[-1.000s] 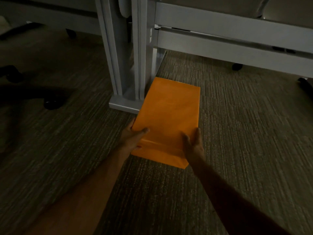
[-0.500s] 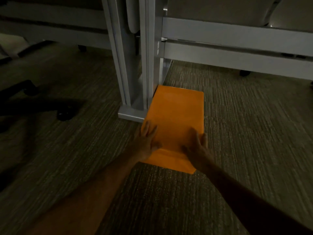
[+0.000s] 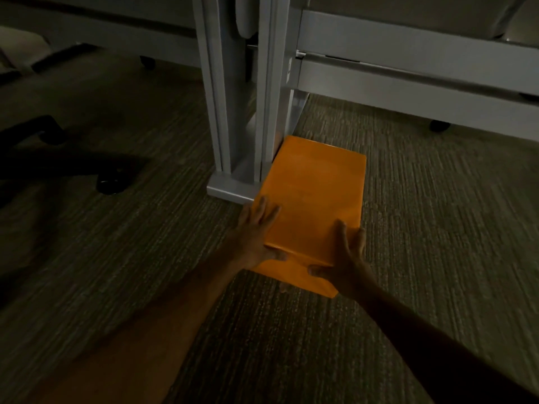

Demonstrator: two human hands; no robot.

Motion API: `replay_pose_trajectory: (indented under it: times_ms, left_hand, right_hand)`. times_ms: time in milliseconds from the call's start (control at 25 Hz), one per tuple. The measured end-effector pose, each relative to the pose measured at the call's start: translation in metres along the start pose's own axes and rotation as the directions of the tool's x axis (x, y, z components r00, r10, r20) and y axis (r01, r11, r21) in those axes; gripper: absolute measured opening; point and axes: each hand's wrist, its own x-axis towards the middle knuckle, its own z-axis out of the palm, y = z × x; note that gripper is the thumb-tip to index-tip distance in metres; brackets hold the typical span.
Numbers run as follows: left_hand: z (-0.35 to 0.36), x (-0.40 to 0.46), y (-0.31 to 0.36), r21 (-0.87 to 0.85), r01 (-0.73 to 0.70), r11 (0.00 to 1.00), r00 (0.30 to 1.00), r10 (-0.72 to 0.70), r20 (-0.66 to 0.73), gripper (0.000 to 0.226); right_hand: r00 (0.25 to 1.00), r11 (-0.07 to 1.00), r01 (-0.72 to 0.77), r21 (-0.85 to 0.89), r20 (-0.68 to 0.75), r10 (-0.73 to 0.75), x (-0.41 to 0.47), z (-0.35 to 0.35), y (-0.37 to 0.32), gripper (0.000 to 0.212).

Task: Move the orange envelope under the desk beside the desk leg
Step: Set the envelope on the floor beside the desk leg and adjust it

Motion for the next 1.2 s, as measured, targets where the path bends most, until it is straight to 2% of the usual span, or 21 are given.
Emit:
replay_pose_trajectory:
  times_ms: [240,400,520,600,680,760,880,1040,1200]
  left_hand:
    - [0.005,-0.007,-0.002,0.286,-0.1,0.953,0.974,0.152,-0.167,0.111]
    - [0.025,-0.023,0.011,0.233,-0.158,0.96,0.906,0.235,-0.353,0.078]
    - [0.032,-0.03,0.024,0.195,-0.133,0.972,0.883,0.205,-0.422,0.059]
    - [0.023,-0.029,0.028,0.151,-0.122,0.981,0.898,0.174,-0.403,0.055]
    - [0.012,-0.026,0.032,0.049,-0.097,0.994,0.931,0.108,-0.348,0.05]
    - [0.007,-0.023,0.035,-0.01,-0.036,0.999,0.951,0.031,-0.309,0.047]
    - [0.006,-0.025,0.038,-0.006,0.029,1.0,0.966,-0.03,-0.258,0.049]
    - [-0.009,-0.032,0.048,-0.077,0.066,0.995,0.964,-0.084,-0.254,0.043]
    - [-0.021,-0.038,0.053,-0.121,0.129,0.984,0.978,-0.147,-0.151,0.048]
  right_hand:
    - [1.0,0.999,-0.01,-0.035,-0.012,0.009,0.001,0.001,-0.003,0.136]
    - [0.999,0.995,-0.04,-0.097,-0.026,0.038,-0.002,0.001,-0.003,0.133]
    - [0.993,0.953,-0.021,-0.301,-0.12,-0.016,-0.006,0.001,-0.002,0.119]
    - [0.96,0.88,0.016,-0.475,-0.239,-0.146,-0.013,0.007,-0.004,0.103]
    - [0.916,0.828,-0.012,-0.561,-0.338,-0.216,-0.022,0.016,-0.009,0.084]
    - [0.91,0.848,-0.039,-0.529,-0.37,-0.189,-0.026,0.019,-0.019,0.073]
    - [0.924,0.846,0.01,-0.533,-0.319,-0.212,-0.035,0.016,-0.024,0.062]
    - [0.923,0.91,0.044,-0.411,-0.332,-0.194,-0.055,0.012,-0.024,0.021]
    - [0.944,0.918,0.032,-0.394,-0.291,-0.158,-0.052,0.001,-0.033,0.015]
